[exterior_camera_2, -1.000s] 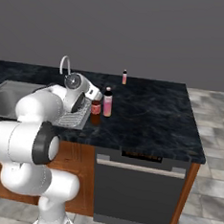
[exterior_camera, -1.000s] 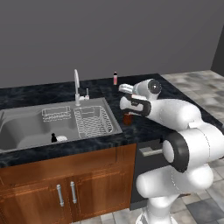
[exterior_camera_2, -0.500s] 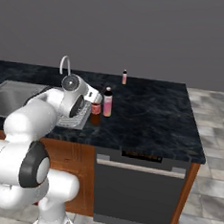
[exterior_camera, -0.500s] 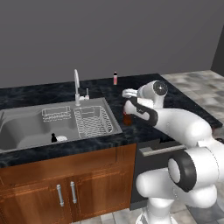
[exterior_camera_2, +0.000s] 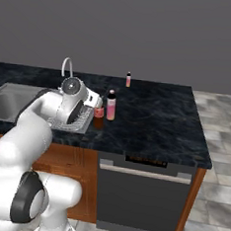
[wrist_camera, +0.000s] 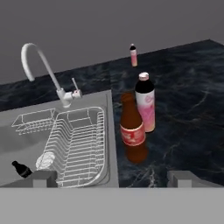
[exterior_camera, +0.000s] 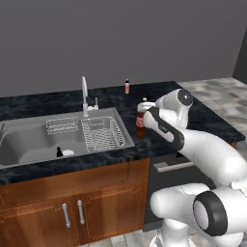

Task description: Place the large bottle from the dining counter next to the other large bottle outside the sink, and place the small bottle from the dining counter next to the other small bottle inside the sink.

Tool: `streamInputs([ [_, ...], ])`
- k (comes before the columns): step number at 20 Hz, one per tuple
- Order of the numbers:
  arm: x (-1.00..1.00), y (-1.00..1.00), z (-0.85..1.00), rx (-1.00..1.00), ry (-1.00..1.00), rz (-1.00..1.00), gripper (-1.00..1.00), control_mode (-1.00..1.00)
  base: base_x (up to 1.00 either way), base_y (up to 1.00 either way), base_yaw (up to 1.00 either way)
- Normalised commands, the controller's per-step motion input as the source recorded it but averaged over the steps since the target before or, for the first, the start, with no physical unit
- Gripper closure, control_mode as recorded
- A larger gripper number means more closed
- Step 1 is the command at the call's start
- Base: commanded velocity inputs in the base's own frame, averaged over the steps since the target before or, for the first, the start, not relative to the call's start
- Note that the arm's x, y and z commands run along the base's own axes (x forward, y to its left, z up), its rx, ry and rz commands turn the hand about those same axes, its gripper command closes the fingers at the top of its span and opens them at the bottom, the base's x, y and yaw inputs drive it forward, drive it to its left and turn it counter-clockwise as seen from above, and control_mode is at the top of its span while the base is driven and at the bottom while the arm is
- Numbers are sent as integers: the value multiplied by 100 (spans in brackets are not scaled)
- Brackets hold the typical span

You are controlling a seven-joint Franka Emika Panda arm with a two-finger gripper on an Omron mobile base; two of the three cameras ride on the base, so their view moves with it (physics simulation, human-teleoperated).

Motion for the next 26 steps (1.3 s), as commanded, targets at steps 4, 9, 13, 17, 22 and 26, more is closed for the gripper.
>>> streamInputs([
  [4, -38, 0, 0, -12, 10, 10, -100, -100, 0, 0, 0],
  [9, -33, 0, 0, -17, 12, 7, -100, -100, 0, 0, 0],
  [13, -43, 0, 0, -13, 7, 4, -100, -100, 0, 0, 0],
  [17, -54, -1, -3, -11, 1, 3, -100, -100, 0, 0, 0],
  [22, -58, -10, -21, -3, -1, 7, -100, -100, 0, 0, 0],
  [26, -43, -6, -23, 0, 0, 1, -100, -100, 0, 0, 0],
])
